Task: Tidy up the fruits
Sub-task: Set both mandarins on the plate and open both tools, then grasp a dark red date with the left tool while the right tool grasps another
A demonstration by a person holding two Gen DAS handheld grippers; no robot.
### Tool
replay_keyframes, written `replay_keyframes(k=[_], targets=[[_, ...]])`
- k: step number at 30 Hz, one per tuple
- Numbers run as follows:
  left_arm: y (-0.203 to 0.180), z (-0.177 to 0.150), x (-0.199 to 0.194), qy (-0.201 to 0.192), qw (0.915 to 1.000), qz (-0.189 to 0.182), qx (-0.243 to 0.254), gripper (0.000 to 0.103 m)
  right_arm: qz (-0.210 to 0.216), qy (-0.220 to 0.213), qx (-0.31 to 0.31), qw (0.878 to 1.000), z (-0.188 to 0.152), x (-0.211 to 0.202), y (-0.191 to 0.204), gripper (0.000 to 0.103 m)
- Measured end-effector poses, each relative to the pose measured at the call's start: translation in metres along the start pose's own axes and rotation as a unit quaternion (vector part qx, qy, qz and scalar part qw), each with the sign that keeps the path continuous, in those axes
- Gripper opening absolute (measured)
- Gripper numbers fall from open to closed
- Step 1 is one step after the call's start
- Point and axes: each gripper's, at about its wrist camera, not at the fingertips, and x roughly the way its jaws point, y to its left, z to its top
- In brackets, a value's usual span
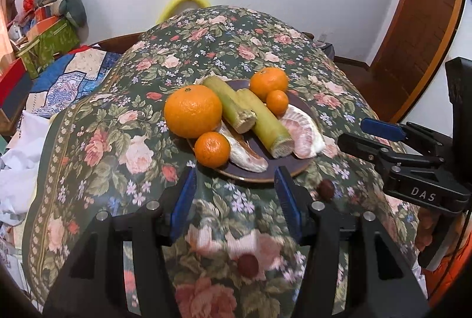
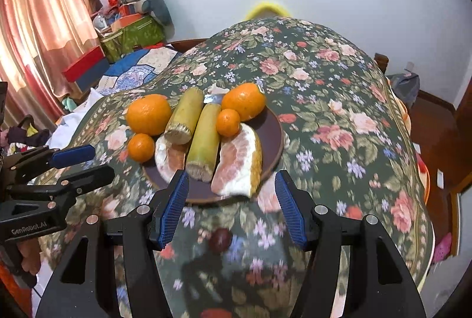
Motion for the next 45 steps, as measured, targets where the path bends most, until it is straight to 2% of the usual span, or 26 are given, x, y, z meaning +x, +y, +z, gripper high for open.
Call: replay_keyframes(k=[12,19,29,37,39,45], targets=[[0.005,-0.029,-0.027,0.004,0.9998,-0.012,-0.013,0.055,-0.014,0.0,0.006,1.0,-0.021,-0.028,0.0,0.057],[-0.003,-0.052,-0.018,0.034,0.9994,-0.001,0.007,0.054,-0.007,0.008,0.008,1.0,-0.03,-0.024,0.004,0.057],[-0.006,-0.072,0.0,0.054,0.9984,-0.01,0.007,0.046,0.0,0.025,0.016,1.0,-0.043,-0.012,0.003,0.057],[-0.011,-0.078,0.017,0.069,0.9972,-0.017,0.02,0.029,0.003,0.037,0.014,0.999,-0.048,0.0,0.002,0.057],[-0.01,-0.078,0.019,0.069,0.9974,-0.016,0.015,0.021,0.003,0.041,0.012,0.999,-0.05,0.004,0.003,0.057],[-0.004,-0.075,0.023,0.067,0.9975,-0.023,-0.003,0.018,0.004,0.051,0.01,0.999,-0.054,0.014,0.004,0.057]])
